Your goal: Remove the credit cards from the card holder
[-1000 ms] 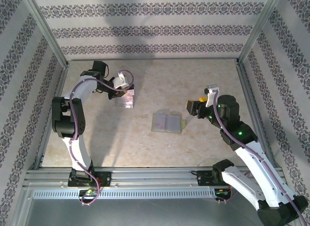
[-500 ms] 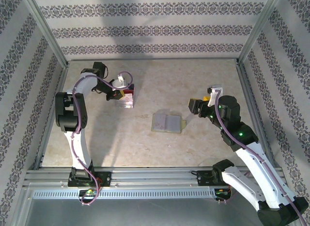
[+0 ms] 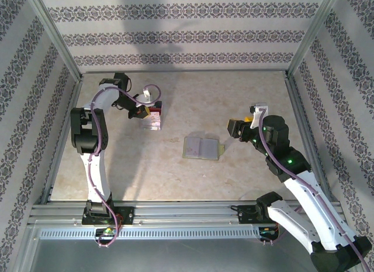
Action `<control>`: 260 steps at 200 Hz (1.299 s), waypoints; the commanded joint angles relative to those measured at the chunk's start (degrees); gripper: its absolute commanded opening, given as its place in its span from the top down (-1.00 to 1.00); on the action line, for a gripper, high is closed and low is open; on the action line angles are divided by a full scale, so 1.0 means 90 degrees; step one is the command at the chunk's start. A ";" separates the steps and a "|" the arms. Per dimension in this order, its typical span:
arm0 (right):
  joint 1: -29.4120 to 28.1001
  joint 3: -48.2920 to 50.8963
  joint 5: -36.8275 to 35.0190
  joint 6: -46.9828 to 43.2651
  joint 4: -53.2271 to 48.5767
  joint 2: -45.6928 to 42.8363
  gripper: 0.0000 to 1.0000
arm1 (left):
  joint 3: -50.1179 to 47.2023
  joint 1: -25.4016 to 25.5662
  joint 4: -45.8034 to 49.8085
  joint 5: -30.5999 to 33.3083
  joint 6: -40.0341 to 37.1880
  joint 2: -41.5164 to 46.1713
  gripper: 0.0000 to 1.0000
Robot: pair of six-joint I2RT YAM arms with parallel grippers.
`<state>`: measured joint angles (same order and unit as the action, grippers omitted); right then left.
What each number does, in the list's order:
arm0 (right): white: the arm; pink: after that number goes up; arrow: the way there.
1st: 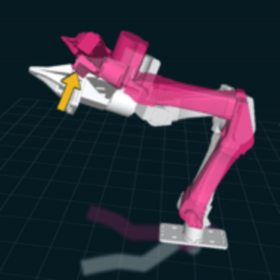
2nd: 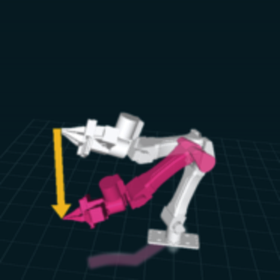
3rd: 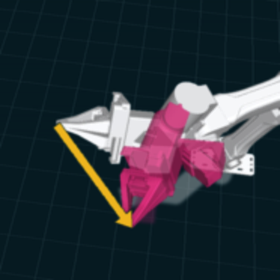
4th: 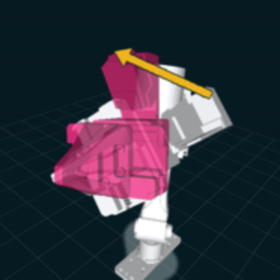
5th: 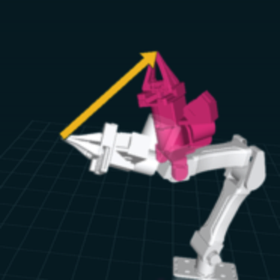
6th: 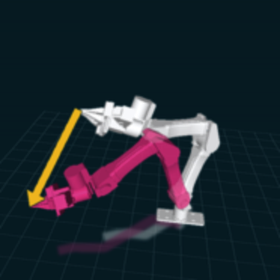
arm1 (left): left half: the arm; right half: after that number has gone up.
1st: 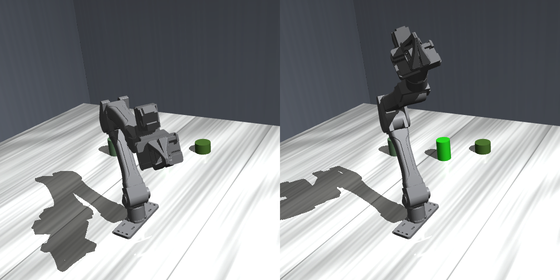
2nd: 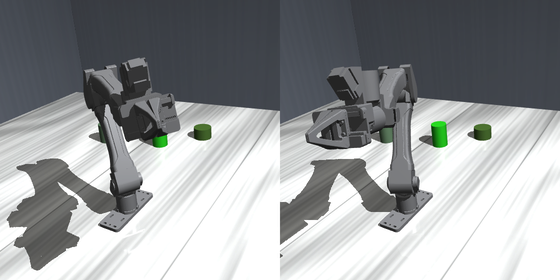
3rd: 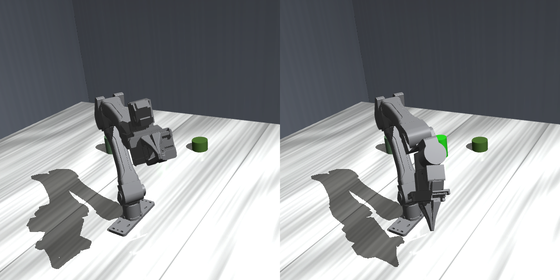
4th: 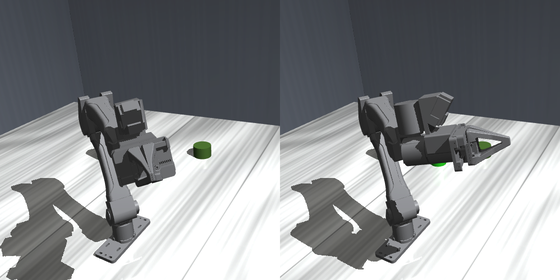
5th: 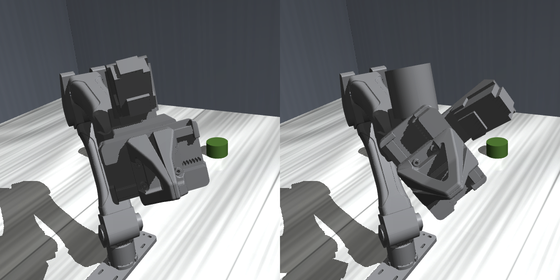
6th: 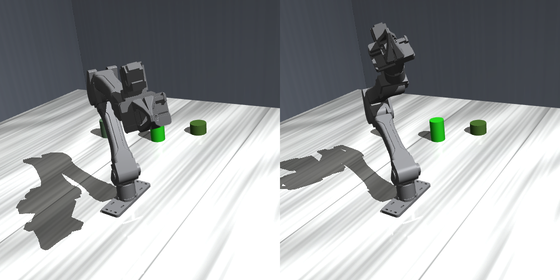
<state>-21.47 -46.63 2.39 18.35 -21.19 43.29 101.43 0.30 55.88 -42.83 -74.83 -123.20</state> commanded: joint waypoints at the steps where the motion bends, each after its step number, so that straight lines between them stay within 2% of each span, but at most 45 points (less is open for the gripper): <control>1: 0.0053 0.0054 0.0003 0.0129 0.0089 0.0002 -0.33 | 0.0224 -0.0043 0.0345 -0.0138 -0.0188 -0.0110 1.00; 62: 0.0052 0.0123 0.0047 0.0139 0.0125 -0.0081 -0.32 | -0.0315 0.0207 -0.0228 -0.0317 0.0242 0.0026 1.00; 170: 0.0052 0.0230 0.0163 0.0166 0.0179 -0.0150 -0.31 | -0.0626 0.0578 -0.0962 -0.0519 0.0980 0.0232 1.00; 208: 0.0052 0.0230 0.0193 0.0178 0.0103 -0.0219 -0.32 | -0.0768 0.0741 -0.1192 -0.0349 0.1228 0.0179 1.00; 217: 0.0052 0.0223 0.0186 0.0175 0.0063 -0.0235 -0.32 | -0.0772 0.0745 -0.1185 -0.0349 0.1277 0.0186 0.89; 243: 0.0052 0.0219 0.0222 0.0223 -0.0010 -0.0242 -0.32 | -0.0881 0.0747 -0.1147 -0.0241 0.1345 0.0324 0.37; 260: 0.0052 0.0220 0.0193 0.0280 -0.0067 -0.0222 -0.32 | -0.1000 0.0748 -0.1166 -0.0193 0.1384 0.0507 0.20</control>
<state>-21.47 -45.04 3.70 19.68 -20.95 41.67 93.97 6.68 46.39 -44.99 -63.35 -121.97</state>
